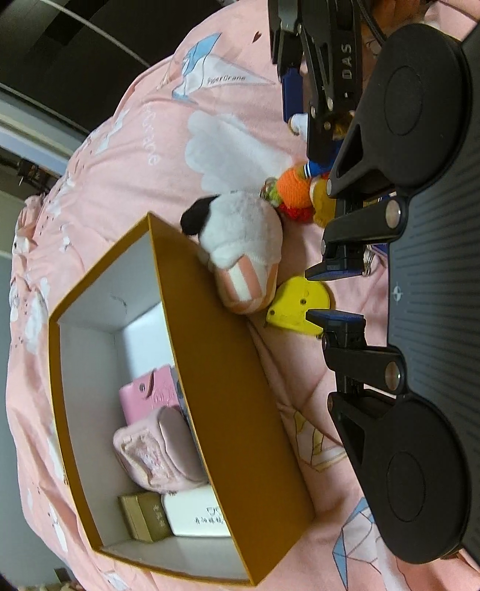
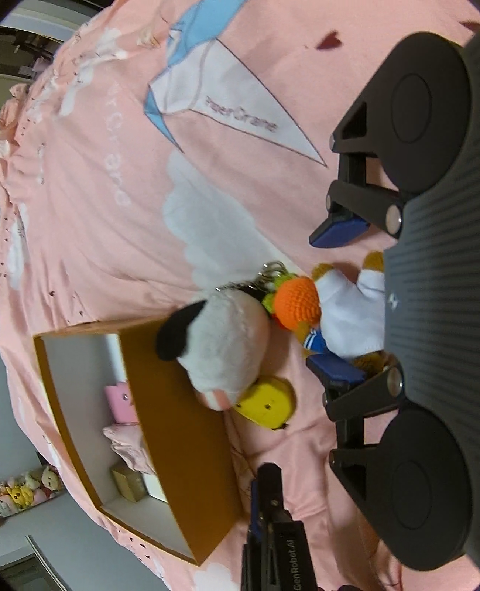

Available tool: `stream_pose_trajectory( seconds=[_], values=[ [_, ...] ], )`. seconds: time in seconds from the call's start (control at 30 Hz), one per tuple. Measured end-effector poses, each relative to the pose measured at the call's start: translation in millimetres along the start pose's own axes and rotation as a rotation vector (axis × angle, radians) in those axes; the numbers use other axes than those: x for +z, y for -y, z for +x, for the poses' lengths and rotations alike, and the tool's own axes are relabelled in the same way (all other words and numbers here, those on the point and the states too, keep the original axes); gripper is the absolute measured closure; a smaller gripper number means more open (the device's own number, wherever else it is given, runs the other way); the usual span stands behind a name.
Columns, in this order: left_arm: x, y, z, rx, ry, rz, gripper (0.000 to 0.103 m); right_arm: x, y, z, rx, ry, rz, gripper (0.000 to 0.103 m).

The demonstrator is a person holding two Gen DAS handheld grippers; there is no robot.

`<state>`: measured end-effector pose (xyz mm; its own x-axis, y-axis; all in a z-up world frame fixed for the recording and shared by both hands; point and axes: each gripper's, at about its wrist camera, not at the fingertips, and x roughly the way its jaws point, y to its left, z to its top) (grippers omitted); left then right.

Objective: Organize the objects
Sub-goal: 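Grasp the brown dog plush with the left tool while the right tool reaches the white plush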

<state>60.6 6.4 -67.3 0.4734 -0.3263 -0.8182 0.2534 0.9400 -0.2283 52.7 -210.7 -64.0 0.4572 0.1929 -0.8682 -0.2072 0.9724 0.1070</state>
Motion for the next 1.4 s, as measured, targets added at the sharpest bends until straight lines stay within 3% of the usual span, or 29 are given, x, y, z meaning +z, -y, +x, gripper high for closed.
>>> stream_pose_trajectory(
  seconds=[0.23, 0.4, 0.7, 1.0, 1.17, 1.3, 1.4],
  values=[
    [-2.6, 16.5, 9.8, -0.038, -0.043, 0.078, 0.082, -4.6, 1.5, 12.4, 0.056, -0.047, 0.024, 0.041],
    [-2.9, 16.1, 10.5, -0.036, -0.050, 0.071, 0.082, -5.5, 4.6, 15.5, 0.100, -0.063, 0.048, 0.055],
    [2.1, -14.7, -4.2, 0.046, -0.059, -0.069, 0.082, 13.5, -30.1, -9.8, 0.189, 0.041, -0.129, 0.058],
    [-4.1, -62.5, -29.0, 0.189, -0.023, -0.249, 0.082, 52.4, -84.8, 13.0, 0.304, 0.136, -0.282, 0.058],
    [-8.8, -75.7, -29.5, 0.233, -0.028, -0.298, 0.082, 59.4, -120.1, 28.2, 0.249, 0.218, -0.393, 0.058],
    [-9.6, -76.4, -27.0, 0.219, -0.034, -0.296, 0.082, 46.6, -134.5, 44.5, 0.189, 0.185, -0.467, 0.057],
    [-10.3, -76.1, -28.3, 0.213, -0.029, -0.295, 0.082, 41.6, -130.1, 43.3, 0.216, 0.136, -0.450, 0.057]
  ],
)
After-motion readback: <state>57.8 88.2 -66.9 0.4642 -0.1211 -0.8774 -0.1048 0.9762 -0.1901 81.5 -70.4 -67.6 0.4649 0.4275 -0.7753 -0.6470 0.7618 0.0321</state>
